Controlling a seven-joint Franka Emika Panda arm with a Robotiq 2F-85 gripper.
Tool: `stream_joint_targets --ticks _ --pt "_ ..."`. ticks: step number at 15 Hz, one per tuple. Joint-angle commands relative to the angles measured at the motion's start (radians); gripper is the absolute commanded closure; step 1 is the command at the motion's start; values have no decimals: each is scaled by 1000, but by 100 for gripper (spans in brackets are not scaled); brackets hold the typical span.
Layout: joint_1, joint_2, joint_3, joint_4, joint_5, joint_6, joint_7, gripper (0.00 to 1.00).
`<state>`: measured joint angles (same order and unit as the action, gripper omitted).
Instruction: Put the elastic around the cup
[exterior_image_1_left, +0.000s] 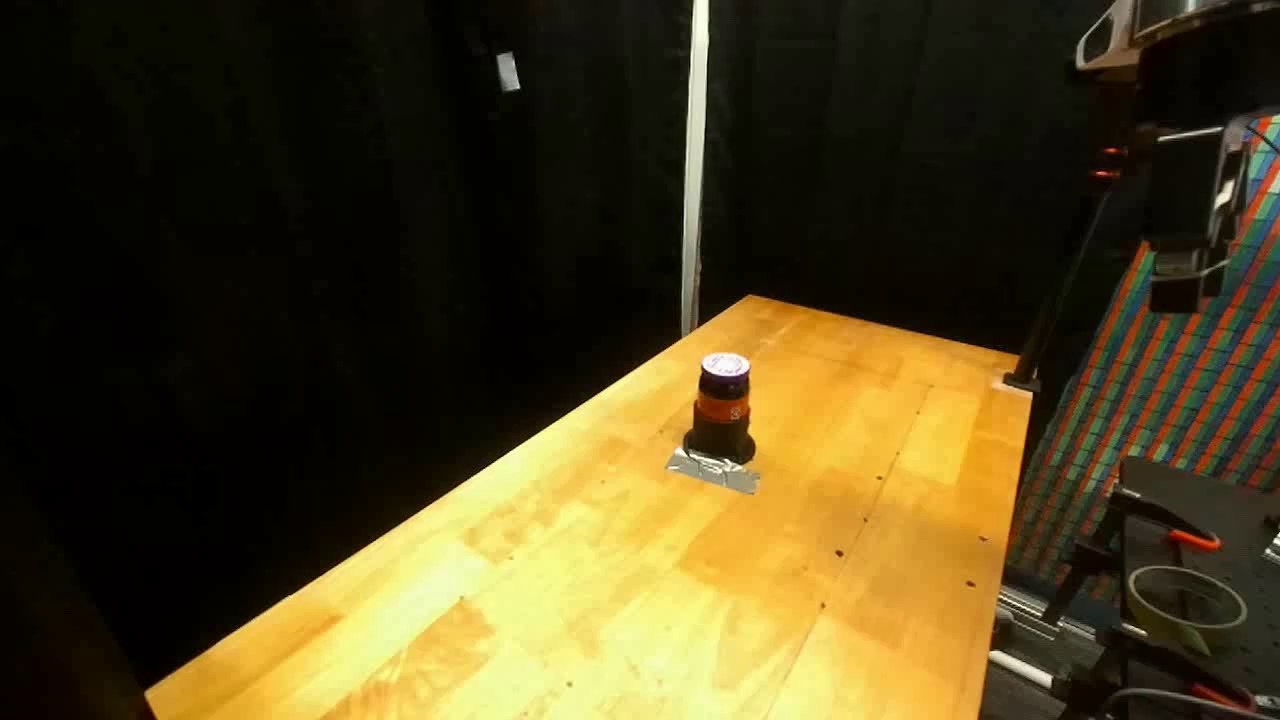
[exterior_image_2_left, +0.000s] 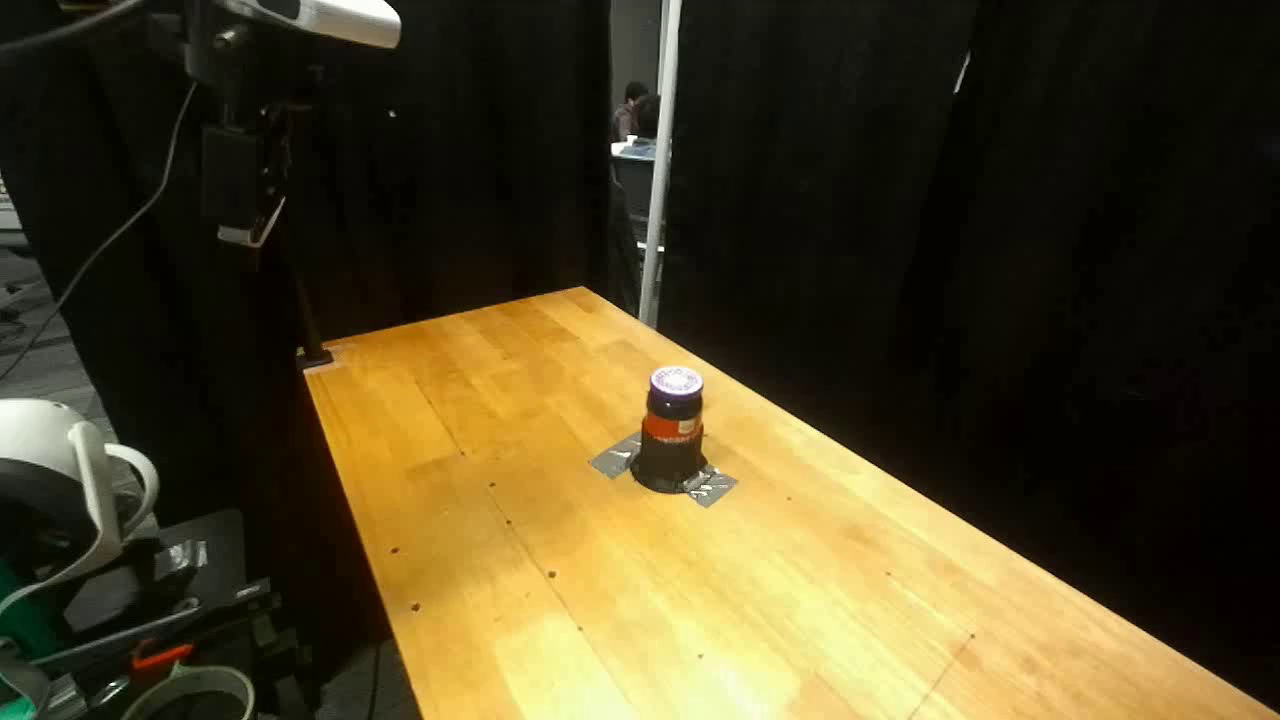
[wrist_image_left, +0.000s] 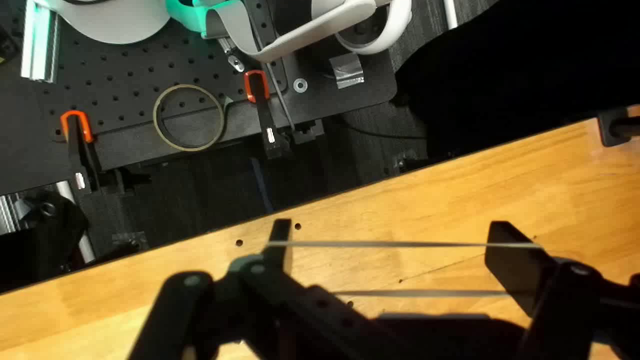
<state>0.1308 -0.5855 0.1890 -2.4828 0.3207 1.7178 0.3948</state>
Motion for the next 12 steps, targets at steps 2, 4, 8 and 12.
stream_joint_targets --ticks 2,4,8,12 --pt "-12 -1 9 9 4 -3 -5 0" --pt "-12 -3 9 13 4 -3 -5 0" --pt "-47 88 -47 78 -68 -33 -108 0" --pt "-95 282 -125 260 -219 -32 -297 0"
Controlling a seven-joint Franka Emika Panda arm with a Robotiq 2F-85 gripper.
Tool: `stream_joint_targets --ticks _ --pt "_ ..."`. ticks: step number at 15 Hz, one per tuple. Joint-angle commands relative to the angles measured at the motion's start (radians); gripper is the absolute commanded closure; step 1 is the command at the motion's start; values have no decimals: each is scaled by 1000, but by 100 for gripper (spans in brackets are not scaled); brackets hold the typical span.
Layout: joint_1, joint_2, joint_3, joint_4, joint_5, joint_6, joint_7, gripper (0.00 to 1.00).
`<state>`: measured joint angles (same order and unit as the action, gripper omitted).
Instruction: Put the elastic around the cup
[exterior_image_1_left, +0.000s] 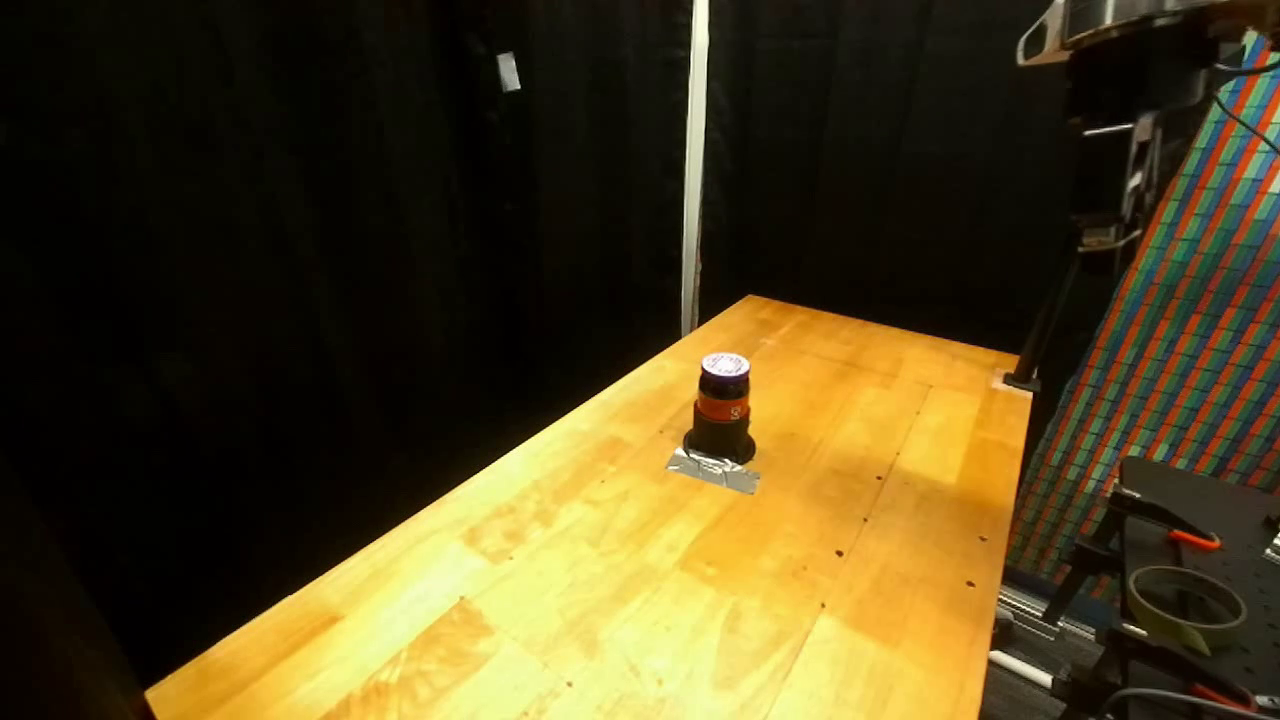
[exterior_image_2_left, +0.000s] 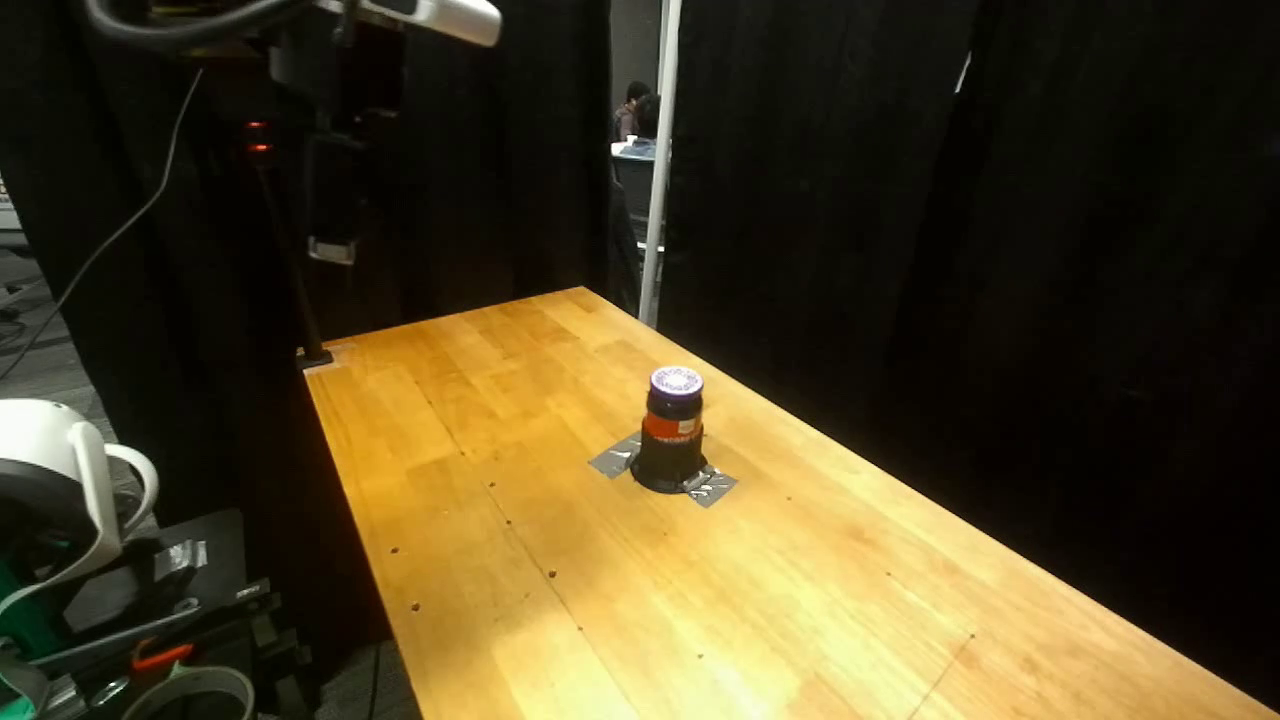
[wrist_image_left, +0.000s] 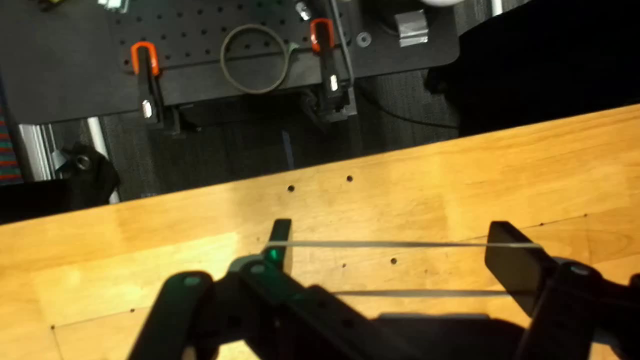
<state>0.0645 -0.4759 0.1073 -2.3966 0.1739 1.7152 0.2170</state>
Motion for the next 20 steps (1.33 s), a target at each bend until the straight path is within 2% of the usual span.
stream_joint_targets --ticks 1,5,9,15,20 --pt "-30 229 -63 233 -91 -44 -178 0" --pt "-23 442 -93 453 -135 -5 -390 0" --pt "-26 654 -76 660 -121 55 -532 0" --pt "-22 870 -44 810 -139 191 -525 0" --pt "-12 1002 -26 906 -144 199 -510 0"
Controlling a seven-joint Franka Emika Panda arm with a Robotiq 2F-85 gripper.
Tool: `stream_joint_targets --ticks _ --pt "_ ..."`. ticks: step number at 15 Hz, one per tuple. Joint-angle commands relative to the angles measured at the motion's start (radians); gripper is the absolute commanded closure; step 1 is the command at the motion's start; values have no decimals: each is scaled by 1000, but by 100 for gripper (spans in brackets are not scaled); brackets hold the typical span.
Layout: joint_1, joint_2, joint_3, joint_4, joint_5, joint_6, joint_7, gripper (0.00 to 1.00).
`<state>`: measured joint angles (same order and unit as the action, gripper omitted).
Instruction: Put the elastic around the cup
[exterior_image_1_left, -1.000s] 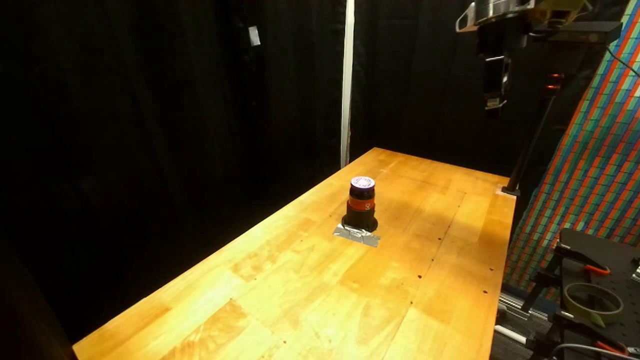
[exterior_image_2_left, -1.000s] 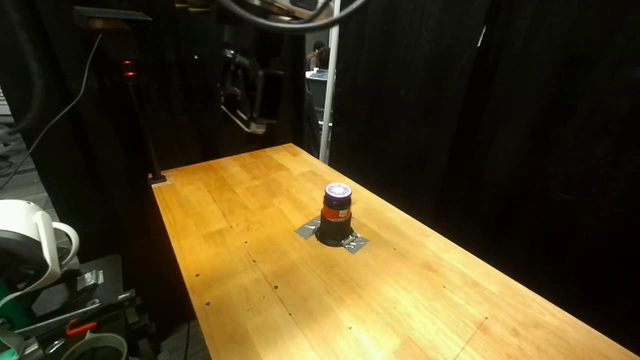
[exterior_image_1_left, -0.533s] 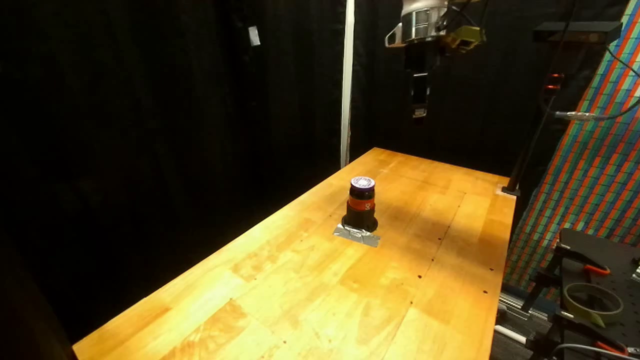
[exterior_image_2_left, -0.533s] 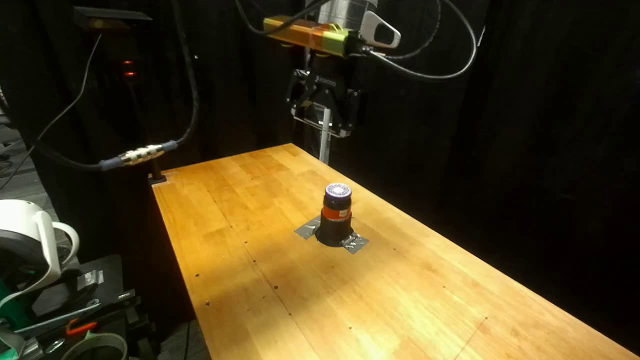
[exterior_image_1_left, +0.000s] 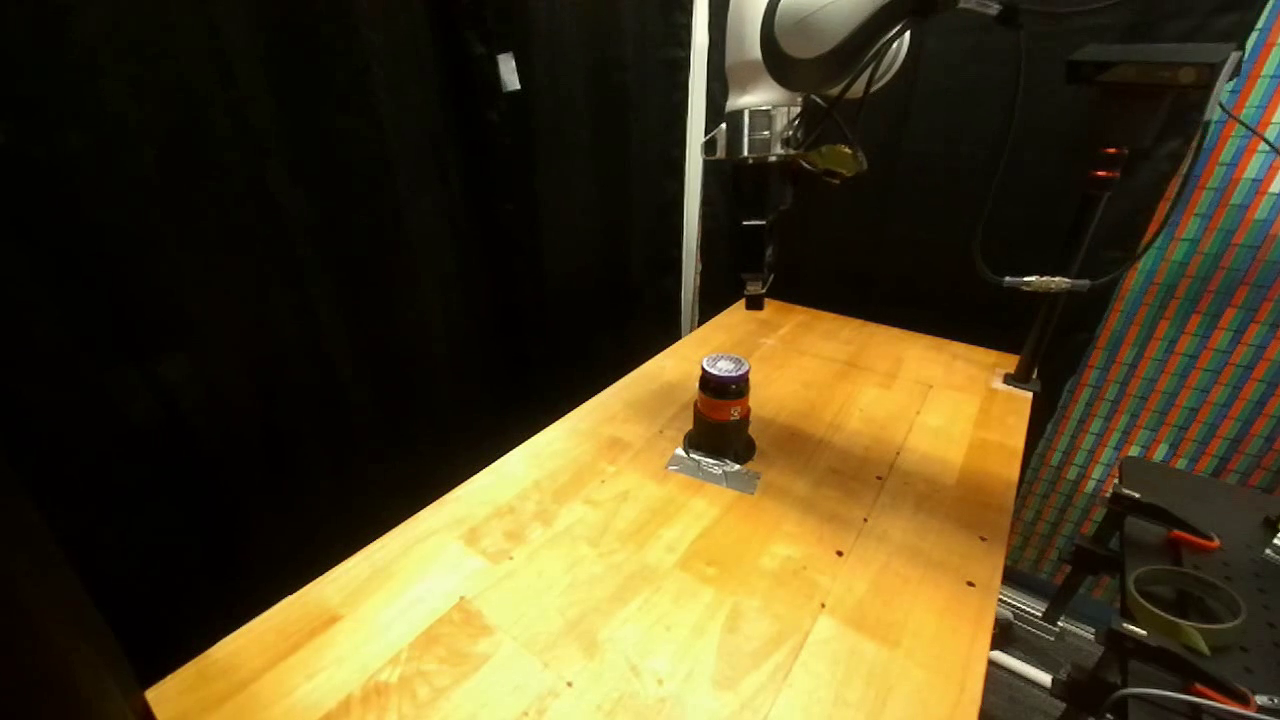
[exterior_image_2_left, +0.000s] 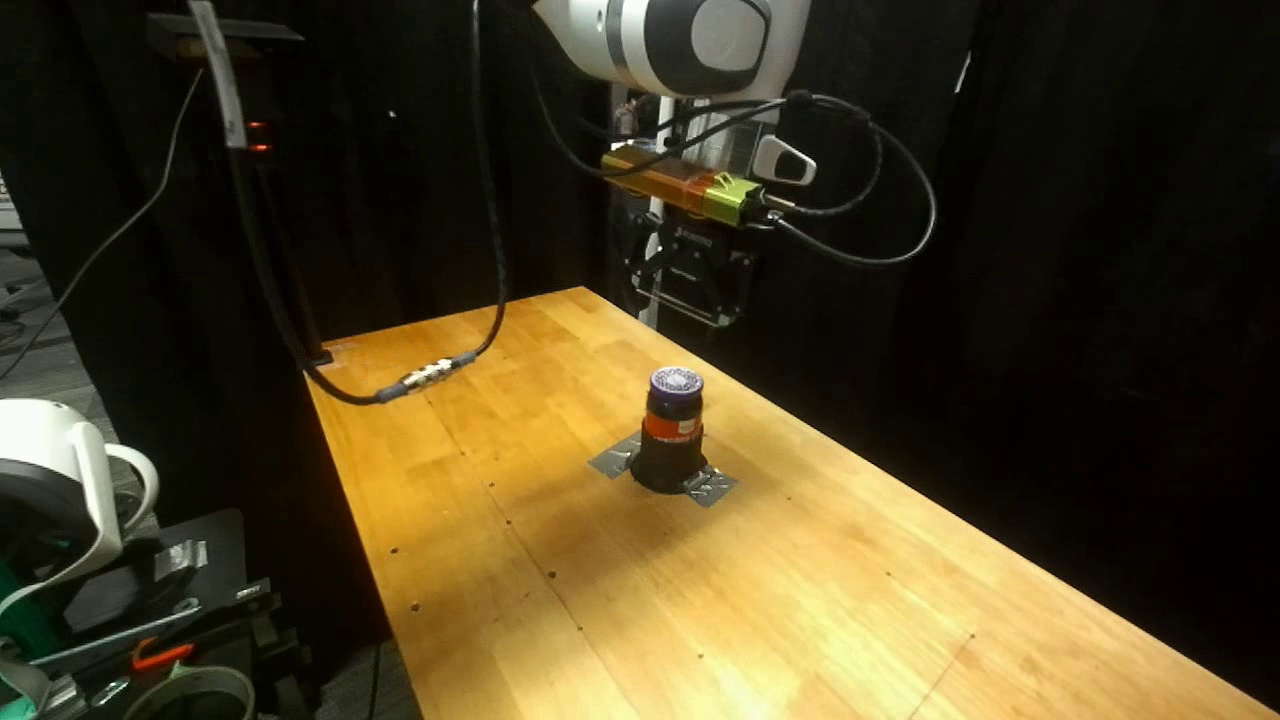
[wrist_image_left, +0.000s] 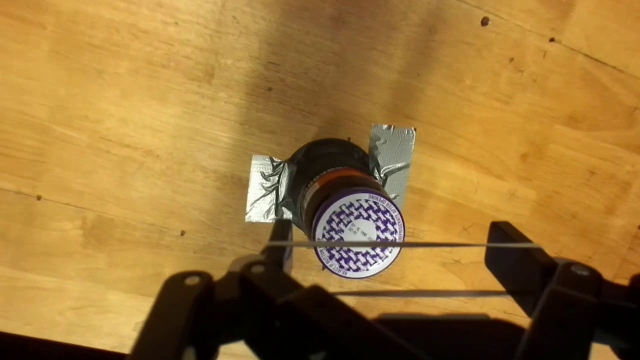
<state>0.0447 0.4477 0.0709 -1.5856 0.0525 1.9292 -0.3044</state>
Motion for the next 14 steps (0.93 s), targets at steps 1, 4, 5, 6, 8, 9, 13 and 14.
stream_joint_targets --ticks 1,4,5,6,8,9,13,14 --pt "11 102 13 114 -25 -24 15 0" --pt "25 165 15 161 -34 -23 27 0" --pt "33 187 13 178 -41 -20 39 0" --pt "39 204 12 192 -45 -19 46 0" --pt "50 241 8 219 -58 -12 67 0" --pt "54 257 7 231 -66 -6 73 0" --pt "63 309 1 273 -90 14 99 0" --pt "64 319 -1 280 -97 20 105 0"
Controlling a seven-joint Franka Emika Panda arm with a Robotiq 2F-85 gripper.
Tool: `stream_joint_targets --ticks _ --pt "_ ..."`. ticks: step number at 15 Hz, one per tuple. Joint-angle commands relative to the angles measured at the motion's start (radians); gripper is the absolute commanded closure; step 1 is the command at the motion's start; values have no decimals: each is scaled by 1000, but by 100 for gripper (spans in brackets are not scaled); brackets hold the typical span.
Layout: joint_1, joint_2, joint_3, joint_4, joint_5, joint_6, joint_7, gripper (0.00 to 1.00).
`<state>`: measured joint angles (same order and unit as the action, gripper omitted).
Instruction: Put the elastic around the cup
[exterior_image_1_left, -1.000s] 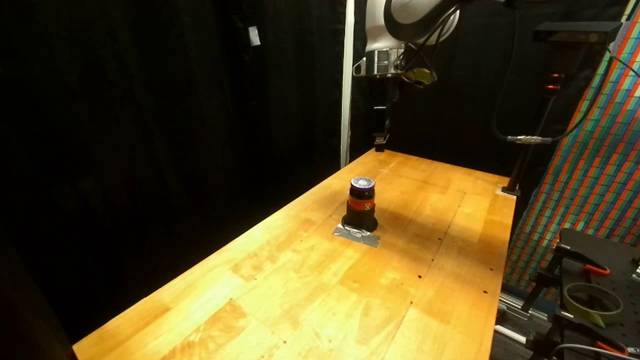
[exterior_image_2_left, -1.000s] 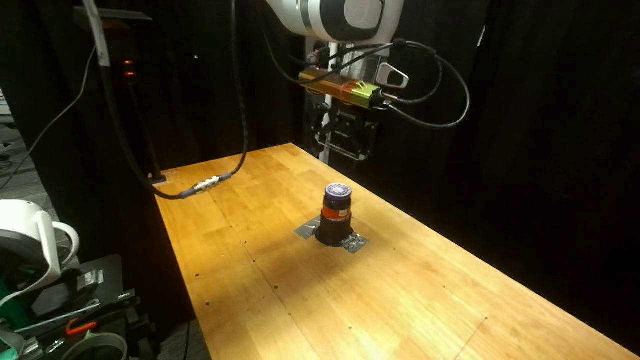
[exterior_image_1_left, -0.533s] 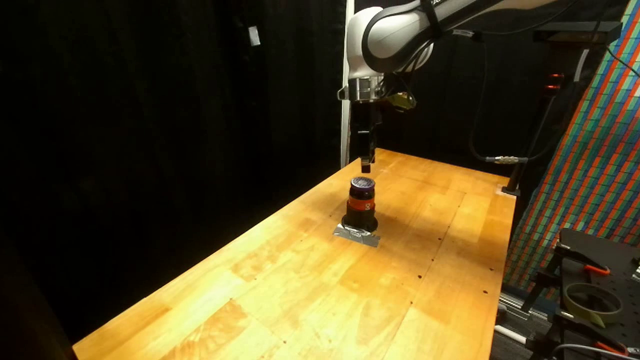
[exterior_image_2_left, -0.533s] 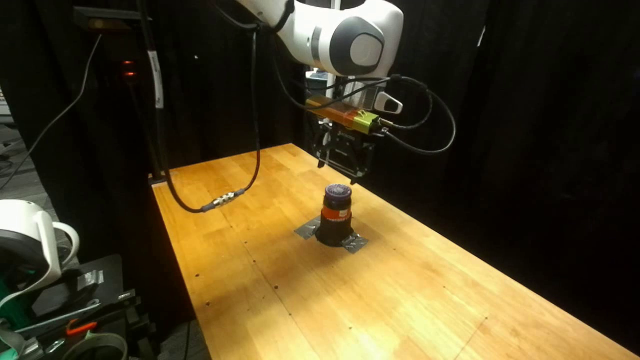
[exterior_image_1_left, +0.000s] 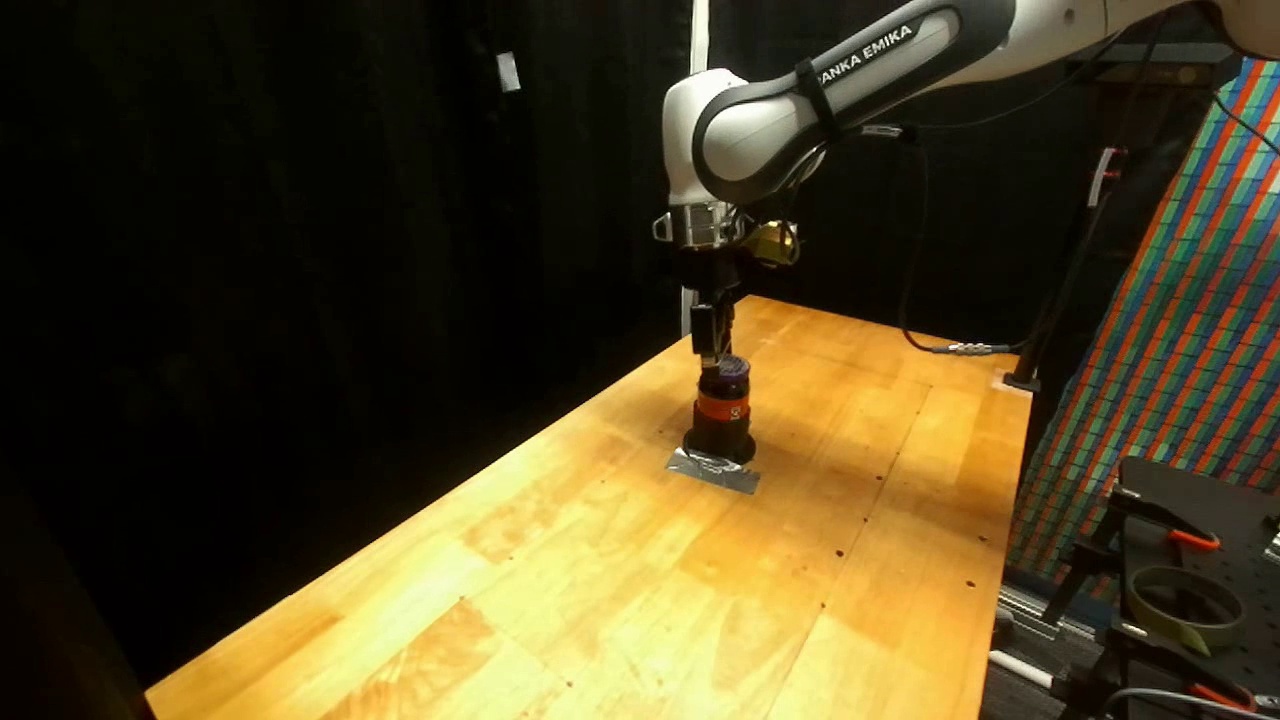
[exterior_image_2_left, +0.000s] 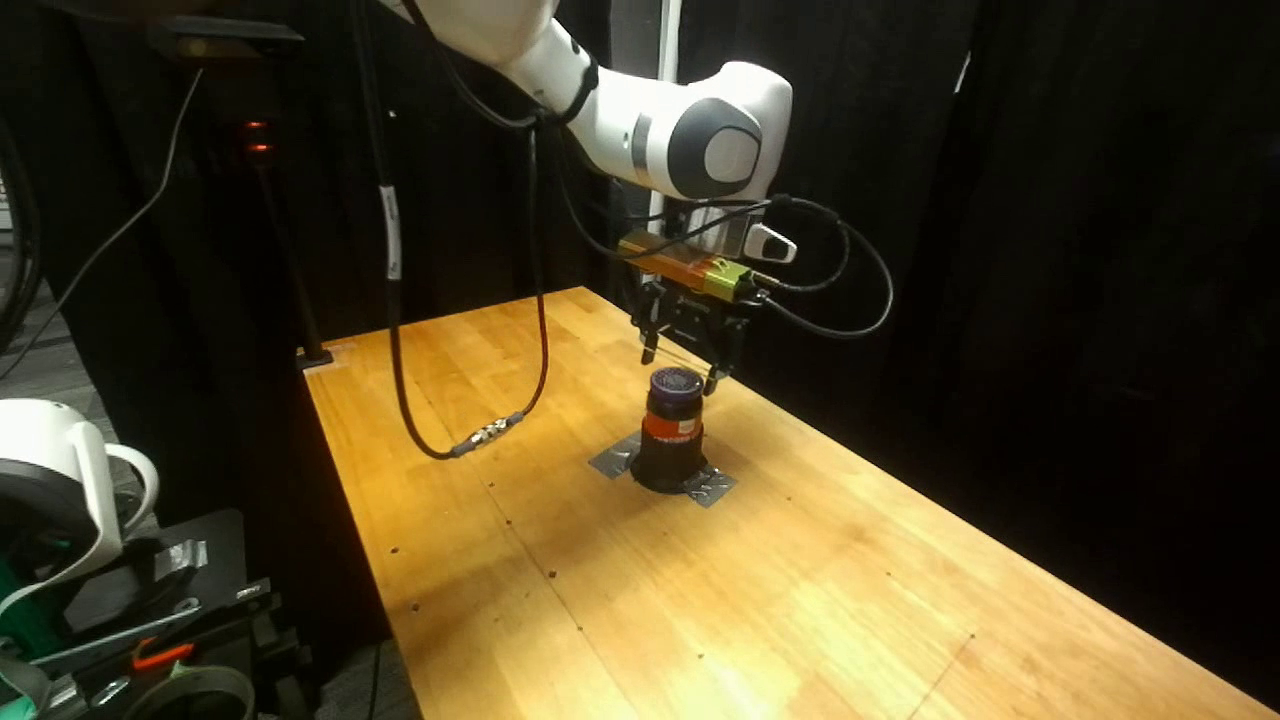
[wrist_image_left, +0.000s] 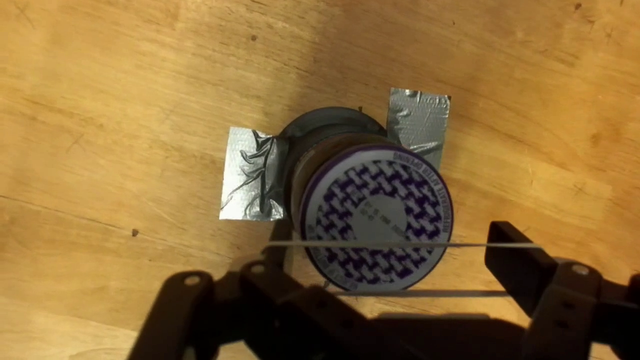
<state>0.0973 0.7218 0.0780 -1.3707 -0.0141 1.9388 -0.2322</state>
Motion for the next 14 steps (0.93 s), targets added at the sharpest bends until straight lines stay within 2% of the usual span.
stream_joint_targets --ticks 1,8,14 --pt "11 55 -9 75 -35 16 39 0" --pt "13 103 -14 116 -44 15 66 0" --pt "9 66 -24 61 -47 -137 94 0"
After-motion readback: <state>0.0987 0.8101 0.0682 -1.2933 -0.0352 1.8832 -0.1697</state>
